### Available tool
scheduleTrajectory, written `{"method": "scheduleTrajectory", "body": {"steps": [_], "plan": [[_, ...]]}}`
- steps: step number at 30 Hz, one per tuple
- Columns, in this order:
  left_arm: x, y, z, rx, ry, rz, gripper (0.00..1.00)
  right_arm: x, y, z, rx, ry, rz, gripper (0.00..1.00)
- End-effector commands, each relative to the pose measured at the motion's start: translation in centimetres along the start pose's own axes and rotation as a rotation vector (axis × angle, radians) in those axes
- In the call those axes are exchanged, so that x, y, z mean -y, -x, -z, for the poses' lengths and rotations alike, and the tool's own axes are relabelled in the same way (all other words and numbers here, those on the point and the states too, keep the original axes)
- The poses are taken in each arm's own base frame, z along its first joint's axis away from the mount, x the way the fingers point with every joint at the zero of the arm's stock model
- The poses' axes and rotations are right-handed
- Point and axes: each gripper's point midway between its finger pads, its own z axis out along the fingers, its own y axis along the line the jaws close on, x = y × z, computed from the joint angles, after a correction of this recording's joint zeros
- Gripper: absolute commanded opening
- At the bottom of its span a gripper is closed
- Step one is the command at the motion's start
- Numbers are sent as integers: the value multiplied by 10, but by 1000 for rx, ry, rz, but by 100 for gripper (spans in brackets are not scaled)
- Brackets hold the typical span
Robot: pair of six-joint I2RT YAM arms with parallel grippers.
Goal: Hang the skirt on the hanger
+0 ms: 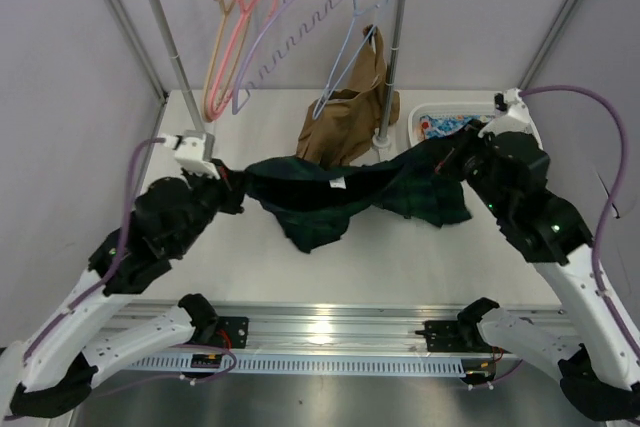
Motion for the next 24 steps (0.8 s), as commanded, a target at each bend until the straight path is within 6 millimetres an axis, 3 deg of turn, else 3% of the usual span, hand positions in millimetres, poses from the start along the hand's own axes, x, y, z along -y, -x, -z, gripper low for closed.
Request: {"method": "scheduleTrajectory", "body": {"steps": [1,4,7,10,13,14,15,16,18,19,20,21,22,23,24], "plan": [[-7,62,38,136,6,-43,0,-25,31,33,60,92,32,0],[-13,88,51,197,35,-59,0,-42,54,47,107,137,57,0],[-10,90,41,186,50,-91,0,-45,60,37,105,114,78,0],[-4,75,20,140,54,-103,0,-42,47,17,69,89,88,0],[-2,43,-8,64,50,-91,0,-33,29,0,21,56,73,0],[-9,19,-21,11,71,-95,0,-20,13,-11,-12,20,75,0],[-11,9,-27,-13,68,-81,0,-13,4,-16,-31,3,70,0],[-4,-1,-35,-40,29,-43,0,2,-17,-25,-71,-32,61,0],[-13,-28,-47,-93,34,-2,0,23,-43,-34,-116,-79,52,0],[-14,-59,-54,-150,10,35,0,32,-53,-38,-123,-96,29,0],[-16,-65,-56,-155,2,65,0,57,-86,-43,-187,-141,18,0],[-15,-74,-58,-166,-13,89,0,68,-102,-45,-215,-155,5,0],[-19,-106,-62,-224,-19,123,0,75,-112,-48,-216,-160,-34,0],[-21,-114,-65,-235,-17,143,0,86,-127,-50,-244,-175,-48,0],[-22,-122,-67,-248,-21,159,0,106,-157,-50,-306,-212,-59,0]]}}
